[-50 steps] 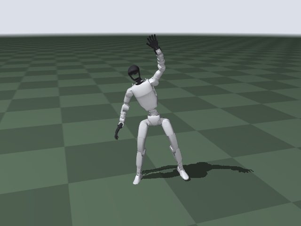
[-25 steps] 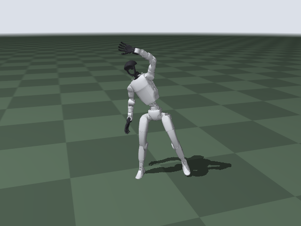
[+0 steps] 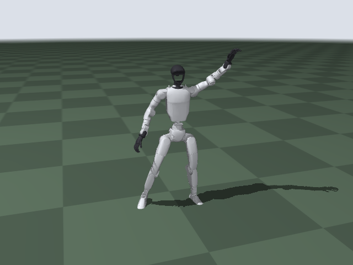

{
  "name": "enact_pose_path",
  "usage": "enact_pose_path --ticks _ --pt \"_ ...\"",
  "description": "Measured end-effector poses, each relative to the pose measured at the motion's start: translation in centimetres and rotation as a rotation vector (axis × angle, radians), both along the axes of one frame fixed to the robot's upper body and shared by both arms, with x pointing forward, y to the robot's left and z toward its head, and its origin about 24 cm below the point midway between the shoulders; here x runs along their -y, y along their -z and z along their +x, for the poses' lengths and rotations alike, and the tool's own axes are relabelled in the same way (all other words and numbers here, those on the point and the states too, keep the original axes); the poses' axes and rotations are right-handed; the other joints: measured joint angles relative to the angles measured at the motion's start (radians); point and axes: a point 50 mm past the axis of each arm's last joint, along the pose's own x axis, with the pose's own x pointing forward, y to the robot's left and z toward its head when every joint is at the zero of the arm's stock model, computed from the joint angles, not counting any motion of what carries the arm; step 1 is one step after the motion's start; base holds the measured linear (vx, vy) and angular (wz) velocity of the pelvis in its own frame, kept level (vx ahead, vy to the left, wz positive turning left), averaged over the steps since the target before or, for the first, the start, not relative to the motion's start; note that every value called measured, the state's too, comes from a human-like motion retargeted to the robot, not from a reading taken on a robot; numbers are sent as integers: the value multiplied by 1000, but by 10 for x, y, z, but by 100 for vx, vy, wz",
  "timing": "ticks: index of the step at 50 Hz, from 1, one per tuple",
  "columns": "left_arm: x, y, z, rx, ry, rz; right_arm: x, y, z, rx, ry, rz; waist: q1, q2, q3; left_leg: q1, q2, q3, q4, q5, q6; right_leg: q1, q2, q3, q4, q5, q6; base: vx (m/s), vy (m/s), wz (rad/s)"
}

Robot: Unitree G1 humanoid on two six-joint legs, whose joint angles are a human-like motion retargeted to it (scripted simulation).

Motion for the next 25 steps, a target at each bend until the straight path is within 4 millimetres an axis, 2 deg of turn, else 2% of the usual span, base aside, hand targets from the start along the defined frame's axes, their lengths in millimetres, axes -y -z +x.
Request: enact_pose_path --ticks 3,7,10,15,20,22,25 --pt "-34 27 -4 46 -2 -230 -14 7 3 -17 -51 28 19 -66 10 12 4 -45 -18 -6 10 -49 27 139 86 78 14 8 20 79" --pt "-68 67 -11 179 18 -472 -32 17 -4 -54 -58 83 60 -113 22 23 72 -91 -46 -5 13 -86 155 327 114 202 23 8 4 53" --pt "-84 80 -31 320 27 -582 -52 25 -1 -66 -59 150 73 -152 60 32 144 -134 -65 4 3 -74 272 434 101 290 23 10 -11 64" --pt "-103 98 -61 501 35 -725 -88 38 1 -84 -62 258 75 -276 133 62 187 -211 -79 5 -17 -27 376 546 149 311 23 16 -19 84" --pt "-116 117 -89 681 11 -823 -117 45 2 -85 -53 326 104 -360 161 64 204 -236 -79 -2 -28 26 406 590 93 311 23 8 -8 27" --pt "-119 124 -97 769 10 -855 -130 47 3 -88 -55 350 115 -390 152 56 194 -232 -81 0 -24 37 388 587 59 299 23 -3 3 -9" --pt "-123 135 -106 887 19 -915 -140 49 1 -102 -68 365 130 -395 122 40 181 -216 -84 9 -12 44 350 559 0 267 23 -12 14 -33"
